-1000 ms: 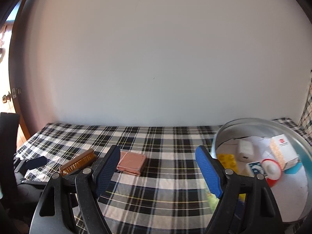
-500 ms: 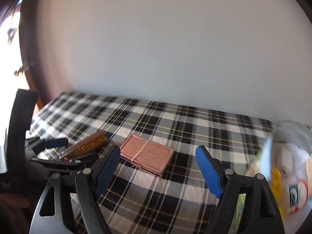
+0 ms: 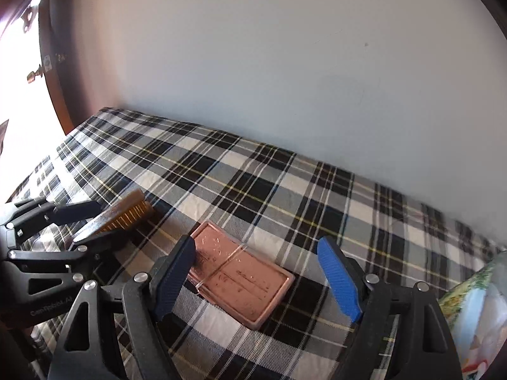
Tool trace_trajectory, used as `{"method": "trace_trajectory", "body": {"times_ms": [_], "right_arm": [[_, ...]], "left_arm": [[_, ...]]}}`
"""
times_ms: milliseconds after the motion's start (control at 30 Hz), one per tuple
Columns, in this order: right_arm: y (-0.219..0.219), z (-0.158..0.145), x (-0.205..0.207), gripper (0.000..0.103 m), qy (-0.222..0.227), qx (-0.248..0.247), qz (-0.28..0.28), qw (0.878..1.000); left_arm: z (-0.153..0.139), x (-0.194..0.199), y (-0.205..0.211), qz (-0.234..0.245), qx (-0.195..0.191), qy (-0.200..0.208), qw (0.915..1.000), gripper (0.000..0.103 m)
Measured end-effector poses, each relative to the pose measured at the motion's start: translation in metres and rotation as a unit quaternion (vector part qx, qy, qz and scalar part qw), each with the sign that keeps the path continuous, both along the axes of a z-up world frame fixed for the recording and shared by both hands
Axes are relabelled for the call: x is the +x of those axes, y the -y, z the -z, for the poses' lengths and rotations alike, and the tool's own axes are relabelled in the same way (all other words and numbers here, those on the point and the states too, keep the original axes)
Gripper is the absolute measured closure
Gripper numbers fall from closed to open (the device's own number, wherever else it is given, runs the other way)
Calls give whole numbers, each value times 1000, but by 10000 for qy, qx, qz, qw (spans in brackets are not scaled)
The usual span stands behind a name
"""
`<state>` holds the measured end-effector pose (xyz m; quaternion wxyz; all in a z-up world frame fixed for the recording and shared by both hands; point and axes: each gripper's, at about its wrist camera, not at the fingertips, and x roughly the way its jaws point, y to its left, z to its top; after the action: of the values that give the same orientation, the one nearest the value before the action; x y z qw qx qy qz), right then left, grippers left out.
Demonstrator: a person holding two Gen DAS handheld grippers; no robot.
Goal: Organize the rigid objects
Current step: 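Grasp the brown brush with the left tool while the right tool grasps the copper bar, then lift and carry the brush and copper bar with both tools over the tin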
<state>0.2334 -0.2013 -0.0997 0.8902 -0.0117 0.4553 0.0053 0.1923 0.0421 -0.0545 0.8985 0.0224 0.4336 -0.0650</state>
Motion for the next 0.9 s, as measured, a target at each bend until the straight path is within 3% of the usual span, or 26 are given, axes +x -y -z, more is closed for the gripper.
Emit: {"method": "trace_trajectory", "body": {"times_ms": [67, 233, 333, 367, 500, 567, 667, 900], "right_arm": [[4, 2, 0, 22, -80, 268, -2, 9996], [-4, 8, -7, 24, -388, 614, -119, 9973], [-21, 12, -17, 26, -451, 148, -138, 9988], [-29, 11, -21, 32, -420, -34, -168, 9990], [-38, 10, -30, 46, -405, 42, -123, 9991], [-41, 9, -33, 64, -359, 56, -150, 9992], [-39, 6, -35, 83, -315, 223, -123, 9992], [-32, 4, -33, 83, -288, 685, -144, 9971]], "left_arm": [[0, 0, -3, 20, -63, 7, 10000, 85], [-2, 1, -11, -45, -134, 10, 9999, 87], [-4, -2, -10, -56, -119, 16, 9999, 87], [-4, -2, -11, -61, -138, 13, 9999, 87], [-5, -6, -10, -45, -234, 6, 9997, 88], [-5, -6, -13, -35, -301, -1, 9995, 88], [-3, -3, -20, -51, -404, -7, 9992, 88], [-1, 0, -25, -55, -382, -6, 9993, 88]]}}
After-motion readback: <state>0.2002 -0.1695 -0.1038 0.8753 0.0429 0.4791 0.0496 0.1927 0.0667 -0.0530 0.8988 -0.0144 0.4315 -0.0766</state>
